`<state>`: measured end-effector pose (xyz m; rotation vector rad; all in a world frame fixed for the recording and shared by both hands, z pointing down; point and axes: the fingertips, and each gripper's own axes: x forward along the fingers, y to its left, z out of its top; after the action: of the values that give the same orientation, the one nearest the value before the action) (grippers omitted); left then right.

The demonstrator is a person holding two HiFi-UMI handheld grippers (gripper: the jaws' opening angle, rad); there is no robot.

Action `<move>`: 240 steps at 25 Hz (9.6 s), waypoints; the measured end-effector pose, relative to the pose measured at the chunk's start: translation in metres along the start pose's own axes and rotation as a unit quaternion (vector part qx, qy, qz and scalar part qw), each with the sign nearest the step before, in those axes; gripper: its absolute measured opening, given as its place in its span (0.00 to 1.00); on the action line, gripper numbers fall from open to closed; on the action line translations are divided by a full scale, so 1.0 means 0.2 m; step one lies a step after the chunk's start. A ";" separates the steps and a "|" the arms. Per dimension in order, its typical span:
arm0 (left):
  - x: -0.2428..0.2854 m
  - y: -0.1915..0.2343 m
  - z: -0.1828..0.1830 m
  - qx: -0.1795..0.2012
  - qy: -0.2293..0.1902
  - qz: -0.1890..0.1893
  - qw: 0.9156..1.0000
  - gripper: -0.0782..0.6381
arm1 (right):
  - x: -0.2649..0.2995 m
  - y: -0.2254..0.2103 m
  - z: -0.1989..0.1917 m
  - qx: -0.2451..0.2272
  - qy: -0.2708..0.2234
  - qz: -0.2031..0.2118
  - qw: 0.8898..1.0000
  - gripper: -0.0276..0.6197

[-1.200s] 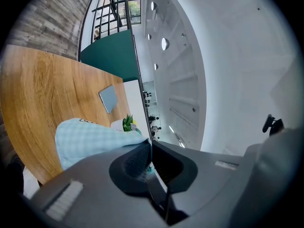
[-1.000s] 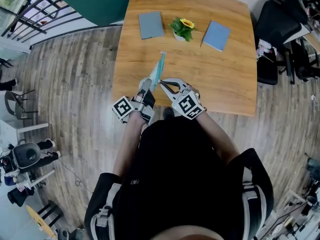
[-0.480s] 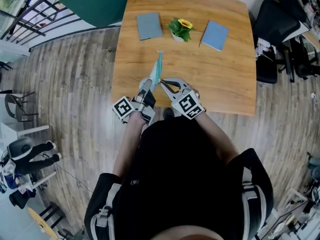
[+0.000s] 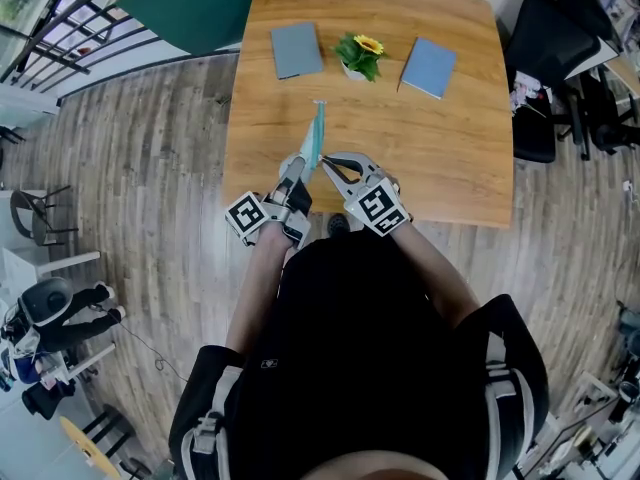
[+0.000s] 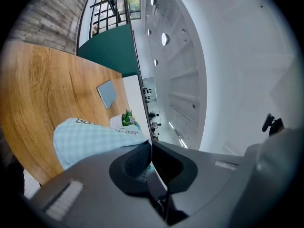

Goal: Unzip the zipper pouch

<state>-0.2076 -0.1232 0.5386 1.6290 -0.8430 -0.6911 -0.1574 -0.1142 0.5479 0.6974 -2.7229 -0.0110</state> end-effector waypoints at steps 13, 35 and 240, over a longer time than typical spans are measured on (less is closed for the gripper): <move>0.01 0.00 -0.03 -0.003 0.004 0.001 1.000 0.12 | 0.00 -0.04 -0.02 0.013 0.003 -0.012 1.000 0.06; 0.02 0.00 -0.01 -0.002 0.006 -0.004 1.000 0.12 | 0.04 -0.07 -0.02 0.031 0.003 -0.029 0.999 0.06; 0.72 -0.26 -0.61 0.055 0.107 0.034 0.992 0.11 | -0.43 -1.24 -0.35 0.166 -0.010 -0.125 0.978 0.06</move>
<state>-0.0191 -0.1665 0.5119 1.7299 -0.7867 -0.4199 0.0512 -0.2865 0.5646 1.1349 -2.6632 0.3865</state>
